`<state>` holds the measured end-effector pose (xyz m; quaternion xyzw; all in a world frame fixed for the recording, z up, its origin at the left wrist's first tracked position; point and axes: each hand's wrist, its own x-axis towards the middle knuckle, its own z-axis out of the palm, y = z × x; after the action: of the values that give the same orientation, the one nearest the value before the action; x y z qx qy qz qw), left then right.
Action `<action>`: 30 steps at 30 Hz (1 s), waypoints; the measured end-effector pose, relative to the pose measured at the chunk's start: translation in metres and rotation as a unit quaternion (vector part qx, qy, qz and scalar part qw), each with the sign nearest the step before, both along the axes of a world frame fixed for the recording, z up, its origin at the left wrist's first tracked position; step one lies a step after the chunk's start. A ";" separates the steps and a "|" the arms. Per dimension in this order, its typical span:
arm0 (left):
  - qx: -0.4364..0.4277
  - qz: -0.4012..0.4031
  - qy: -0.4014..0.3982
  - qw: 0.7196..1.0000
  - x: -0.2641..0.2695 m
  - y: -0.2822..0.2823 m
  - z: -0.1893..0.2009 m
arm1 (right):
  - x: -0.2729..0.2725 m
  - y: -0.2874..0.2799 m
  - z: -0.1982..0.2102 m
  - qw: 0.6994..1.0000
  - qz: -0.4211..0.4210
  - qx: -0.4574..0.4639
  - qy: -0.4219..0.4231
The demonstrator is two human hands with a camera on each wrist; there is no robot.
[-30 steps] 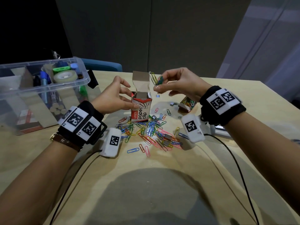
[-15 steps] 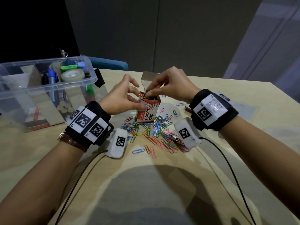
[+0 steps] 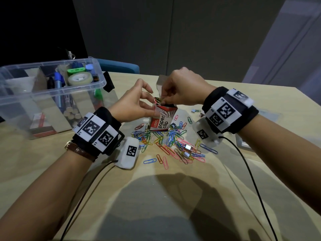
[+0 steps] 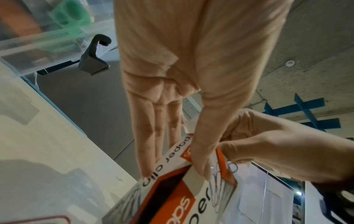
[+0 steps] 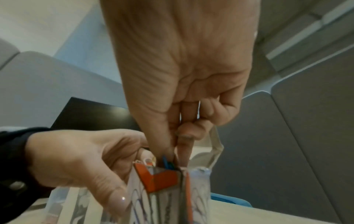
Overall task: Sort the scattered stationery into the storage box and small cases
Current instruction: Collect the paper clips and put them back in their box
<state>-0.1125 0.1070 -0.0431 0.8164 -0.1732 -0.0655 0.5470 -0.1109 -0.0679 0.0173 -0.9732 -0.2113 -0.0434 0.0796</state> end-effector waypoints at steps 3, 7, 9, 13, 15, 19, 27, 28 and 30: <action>0.001 0.007 -0.010 1.000 0.000 -0.001 -0.001 | -0.001 0.012 0.005 0.999 0.015 -0.052 -0.004; 0.003 0.002 -0.004 1.000 -0.001 0.000 0.000 | -0.002 0.018 0.010 0.996 0.044 -0.079 0.008; 0.006 -0.007 -0.003 1.000 -0.002 0.000 0.001 | -0.001 0.018 0.013 0.994 0.059 -0.094 0.018; 0.007 -0.012 -0.001 1.000 -0.003 -0.002 0.002 | -0.002 0.019 0.012 0.987 0.075 -0.140 0.008; 0.004 -0.014 0.000 1.000 -0.003 -0.003 0.001 | -0.002 0.022 0.008 0.985 0.076 -0.157 0.001; 0.007 -0.001 0.000 1.000 -0.002 -0.003 0.000 | -0.003 0.024 0.006 0.992 0.027 -0.118 -0.020; 0.019 0.010 -0.003 1.000 0.001 -0.004 -0.002 | -0.002 0.015 0.011 0.994 0.060 -0.072 0.046; 0.021 0.014 -0.005 1.000 0.002 -0.003 -0.001 | -0.002 0.011 0.016 0.995 0.068 -0.044 0.054; 0.027 0.026 -0.010 0.999 0.003 0.001 0.000 | -0.002 -0.002 0.024 0.997 0.057 0.040 0.028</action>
<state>-0.1093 0.1076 -0.0429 0.8357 -0.1558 -0.0477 0.5245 -0.1131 -0.0697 0.0411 -0.9565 -0.2622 -0.0203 0.1261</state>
